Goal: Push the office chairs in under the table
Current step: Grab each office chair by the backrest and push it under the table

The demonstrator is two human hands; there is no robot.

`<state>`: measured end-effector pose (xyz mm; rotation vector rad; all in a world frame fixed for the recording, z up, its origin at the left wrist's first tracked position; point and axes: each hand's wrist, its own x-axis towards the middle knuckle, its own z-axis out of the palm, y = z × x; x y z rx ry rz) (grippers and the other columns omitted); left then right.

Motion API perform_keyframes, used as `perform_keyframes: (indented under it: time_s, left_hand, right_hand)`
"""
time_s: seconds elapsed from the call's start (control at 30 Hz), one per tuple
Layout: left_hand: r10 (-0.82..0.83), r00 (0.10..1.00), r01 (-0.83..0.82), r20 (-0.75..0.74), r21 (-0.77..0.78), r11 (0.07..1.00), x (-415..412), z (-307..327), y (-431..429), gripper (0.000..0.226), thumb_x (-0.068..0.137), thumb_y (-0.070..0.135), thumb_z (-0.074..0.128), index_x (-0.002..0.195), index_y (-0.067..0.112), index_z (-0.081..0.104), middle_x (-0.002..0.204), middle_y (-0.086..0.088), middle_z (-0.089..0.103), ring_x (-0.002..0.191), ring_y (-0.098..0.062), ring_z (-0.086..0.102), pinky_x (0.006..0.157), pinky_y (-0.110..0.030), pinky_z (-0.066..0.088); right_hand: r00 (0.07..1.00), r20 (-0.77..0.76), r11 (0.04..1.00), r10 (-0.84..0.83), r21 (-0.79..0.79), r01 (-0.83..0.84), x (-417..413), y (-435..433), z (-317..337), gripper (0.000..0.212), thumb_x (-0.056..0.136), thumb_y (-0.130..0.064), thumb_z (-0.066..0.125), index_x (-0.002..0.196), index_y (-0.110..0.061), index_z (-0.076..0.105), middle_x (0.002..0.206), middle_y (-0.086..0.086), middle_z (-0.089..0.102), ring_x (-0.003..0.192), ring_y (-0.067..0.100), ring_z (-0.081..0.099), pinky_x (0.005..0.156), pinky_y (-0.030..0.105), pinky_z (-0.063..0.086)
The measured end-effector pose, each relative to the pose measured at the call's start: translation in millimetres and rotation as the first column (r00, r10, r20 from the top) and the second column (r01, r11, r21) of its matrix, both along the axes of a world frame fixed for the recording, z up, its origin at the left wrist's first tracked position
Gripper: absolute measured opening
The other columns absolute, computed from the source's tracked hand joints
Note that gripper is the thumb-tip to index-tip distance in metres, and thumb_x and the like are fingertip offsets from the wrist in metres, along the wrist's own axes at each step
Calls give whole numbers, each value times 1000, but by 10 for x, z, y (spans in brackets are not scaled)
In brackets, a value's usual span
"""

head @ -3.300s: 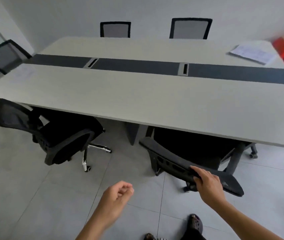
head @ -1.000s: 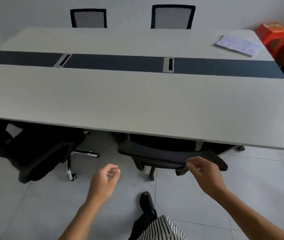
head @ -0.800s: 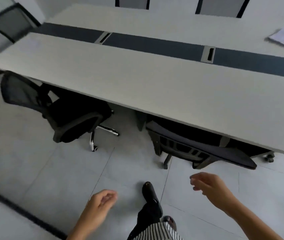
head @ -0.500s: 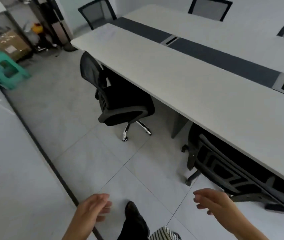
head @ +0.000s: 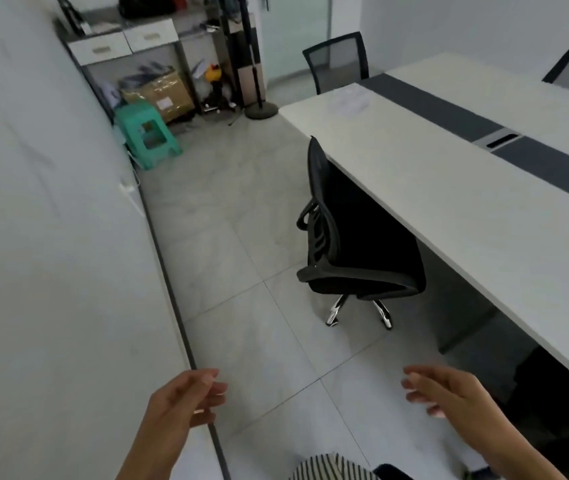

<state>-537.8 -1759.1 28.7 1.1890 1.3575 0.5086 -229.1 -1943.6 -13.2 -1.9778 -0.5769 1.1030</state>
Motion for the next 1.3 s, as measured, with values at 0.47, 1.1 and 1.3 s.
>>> perform_keyframes:
  time_s: [0.47, 1.1, 1.3]
  left_hand:
    - [157, 986, -158, -46, -4, 988, 181, -110, 2053, 16, 91, 7, 54, 90, 6, 70, 76, -8, 76, 84, -32, 69, 76, -43, 51]
    - [-189, 980, 192, -55, 53, 980, 1406, -40, 5708, 14, 89, 7, 56, 90, 7, 70, 77, -7, 76, 84, -30, 69, 79, -46, 51]
    - [-477, 878, 477, -32, 127, 870, 2127, 51, 6933, 14, 88, 5, 56, 86, 11, 69, 76, -4, 76, 69, -14, 70, 61, -27, 53]
  right_hand:
    - [1000, 3, 999, 31, -31, -31, 619, 2364, -172, 12, 89, -10, 61, 95, -14, 71, 78, 2, 77, 77, 23, 70, 65, 31, 47]
    - [957, 73, 960, -281, 7, 281, 1358, 5159, 61, 12, 90, -18, 61, 94, -24, 71, 88, -2, 76, 85, 16, 71, 76, 35, 51]
    - [829, 78, 829, -553, -39, 557, 1132, 5402, -2, 11, 90, -19, 62, 94, -22, 71, 82, -4, 77, 84, 18, 72, 70, 31, 49]
